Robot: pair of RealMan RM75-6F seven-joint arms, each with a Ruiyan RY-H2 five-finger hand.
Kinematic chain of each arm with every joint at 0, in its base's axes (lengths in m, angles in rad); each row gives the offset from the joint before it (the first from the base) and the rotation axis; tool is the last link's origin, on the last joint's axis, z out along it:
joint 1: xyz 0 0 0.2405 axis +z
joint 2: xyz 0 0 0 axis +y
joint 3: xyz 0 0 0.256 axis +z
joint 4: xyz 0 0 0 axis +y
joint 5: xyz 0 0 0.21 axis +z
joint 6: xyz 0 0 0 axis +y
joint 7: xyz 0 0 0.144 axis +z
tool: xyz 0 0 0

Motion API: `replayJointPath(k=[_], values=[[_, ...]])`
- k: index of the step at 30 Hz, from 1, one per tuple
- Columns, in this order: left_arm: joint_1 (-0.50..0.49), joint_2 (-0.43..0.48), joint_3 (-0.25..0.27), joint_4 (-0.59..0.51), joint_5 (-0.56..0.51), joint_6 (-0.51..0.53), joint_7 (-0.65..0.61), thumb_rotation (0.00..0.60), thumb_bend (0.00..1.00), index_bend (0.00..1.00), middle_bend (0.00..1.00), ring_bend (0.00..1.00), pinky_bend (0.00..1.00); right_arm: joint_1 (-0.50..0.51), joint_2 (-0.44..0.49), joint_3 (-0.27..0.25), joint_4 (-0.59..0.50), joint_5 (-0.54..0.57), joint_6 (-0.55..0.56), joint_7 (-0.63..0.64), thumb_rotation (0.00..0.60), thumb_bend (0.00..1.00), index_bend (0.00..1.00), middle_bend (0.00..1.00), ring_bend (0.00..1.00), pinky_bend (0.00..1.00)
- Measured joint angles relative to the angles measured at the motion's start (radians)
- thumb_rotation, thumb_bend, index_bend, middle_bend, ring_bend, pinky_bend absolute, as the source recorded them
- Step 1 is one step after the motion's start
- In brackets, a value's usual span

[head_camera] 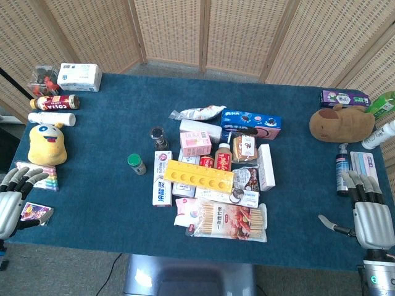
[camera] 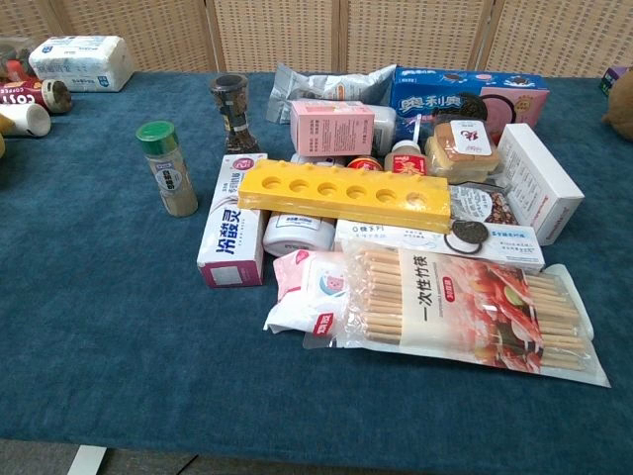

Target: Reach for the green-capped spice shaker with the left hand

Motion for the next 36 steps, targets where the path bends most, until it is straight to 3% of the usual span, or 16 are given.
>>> replayJointPath(k=[23, 30, 36], values=[[-0.059, -0.002, -0.015, 0.01, -0.063, -0.132, -0.081, 0.6, 0.24, 0.19, 0.19, 0.11, 0.0, -0.015, 0.002, -0.009, 0.005, 0.009, -0.012, 0.036, 0.397, 0.08, 0.0, 0.0, 0.0, 0.0], [-0.126, -0.051, -0.035, 0.068, -0.122, -0.276, -0.168, 0.6, 0.24, 0.17, 0.17, 0.11, 0.0, -0.027, 0.01, -0.012, -0.003, 0.019, -0.009, 0.04, 0.395, 0.08, 0.0, 0.0, 0.0, 0.0], [-0.21, -0.159, -0.07, 0.18, -0.172, -0.416, -0.306, 0.6, 0.24, 0.15, 0.15, 0.11, 0.0, -0.038, 0.026, -0.012, -0.016, 0.031, -0.002, 0.043, 0.397, 0.08, 0.0, 0.0, 0.0, 0.0]])
